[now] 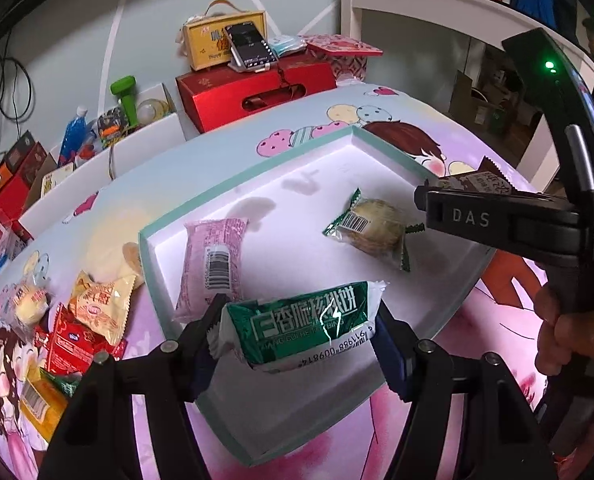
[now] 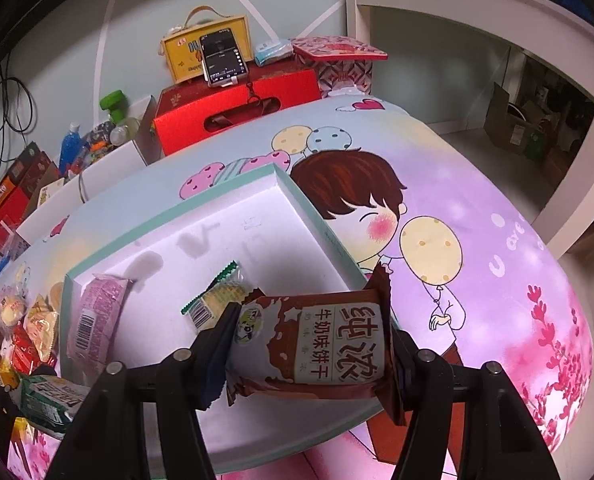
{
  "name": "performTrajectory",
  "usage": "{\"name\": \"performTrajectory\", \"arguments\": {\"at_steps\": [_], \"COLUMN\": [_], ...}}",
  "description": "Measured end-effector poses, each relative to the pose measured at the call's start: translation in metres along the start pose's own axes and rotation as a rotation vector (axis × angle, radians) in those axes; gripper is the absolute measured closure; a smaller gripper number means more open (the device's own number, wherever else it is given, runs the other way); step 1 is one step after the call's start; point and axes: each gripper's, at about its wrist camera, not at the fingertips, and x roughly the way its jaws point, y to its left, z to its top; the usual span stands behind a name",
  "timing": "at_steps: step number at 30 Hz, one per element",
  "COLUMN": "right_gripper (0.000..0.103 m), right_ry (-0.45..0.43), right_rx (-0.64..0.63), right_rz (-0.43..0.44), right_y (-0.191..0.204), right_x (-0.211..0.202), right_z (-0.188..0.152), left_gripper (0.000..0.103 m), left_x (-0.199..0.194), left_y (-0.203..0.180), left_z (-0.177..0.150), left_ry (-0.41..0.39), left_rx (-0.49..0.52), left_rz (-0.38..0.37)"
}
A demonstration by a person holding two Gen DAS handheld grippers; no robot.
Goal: Organize snacks
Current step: 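Carry both packets over the white tray and open both tools to drop them, then withdraw both open tools from the tray back toward the snack pile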
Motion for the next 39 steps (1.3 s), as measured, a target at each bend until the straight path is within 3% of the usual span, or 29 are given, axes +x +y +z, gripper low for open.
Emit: {"name": "performTrajectory", "arguments": {"at_steps": [4, 8, 13, 21, 23, 26, 30, 31, 32, 39], "right_gripper": [0.037, 0.037, 0.036, 0.035, 0.019, 0.015, 0.011, 0.002, 0.000, 0.000], "right_ry": [0.002, 0.014, 0.019, 0.036, 0.028, 0.017, 0.011, 0.009, 0.004, -0.009], "right_rx": [-0.005, -0.020, -0.039, -0.071, -0.073, -0.093, -0.119, -0.122, -0.125, -0.165], "right_rz": [-0.003, -0.005, 0.001, 0.006, 0.021, 0.041, 0.083, 0.092, 0.095, 0.137], "right_y": [0.002, 0.005, 0.010, 0.018, 0.021, 0.029, 0.041, 0.046, 0.048, 0.068], "right_x": [-0.001, 0.002, 0.004, 0.005, 0.004, 0.001, 0.000, 0.000, -0.001, -0.005], "right_z": [0.000, 0.000, 0.000, -0.005, -0.005, -0.006, -0.008, -0.009, -0.009, -0.012], "left_gripper": [0.034, 0.022, 0.019, 0.018, 0.017, 0.006, 0.006, 0.006, 0.006, 0.006], "left_x": [-0.003, -0.011, -0.021, -0.034, -0.038, -0.042, -0.049, -0.050, -0.052, -0.068], "left_y": [0.005, 0.011, 0.026, 0.084, 0.101, 0.126, 0.155, 0.163, 0.169, 0.201], "left_z": [0.000, 0.001, 0.000, -0.009, -0.015, -0.025, -0.040, -0.044, -0.048, -0.065], "left_ry": [-0.009, -0.039, -0.072, -0.084, -0.085, -0.080, -0.074, -0.070, -0.070, -0.078], "left_rx": [-0.023, -0.037, -0.075, -0.292, -0.344, -0.420, -0.506, -0.528, -0.545, -0.622], "left_rz": [0.009, 0.012, 0.040, 0.138, 0.165, 0.219, 0.284, 0.296, 0.303, 0.320]}}
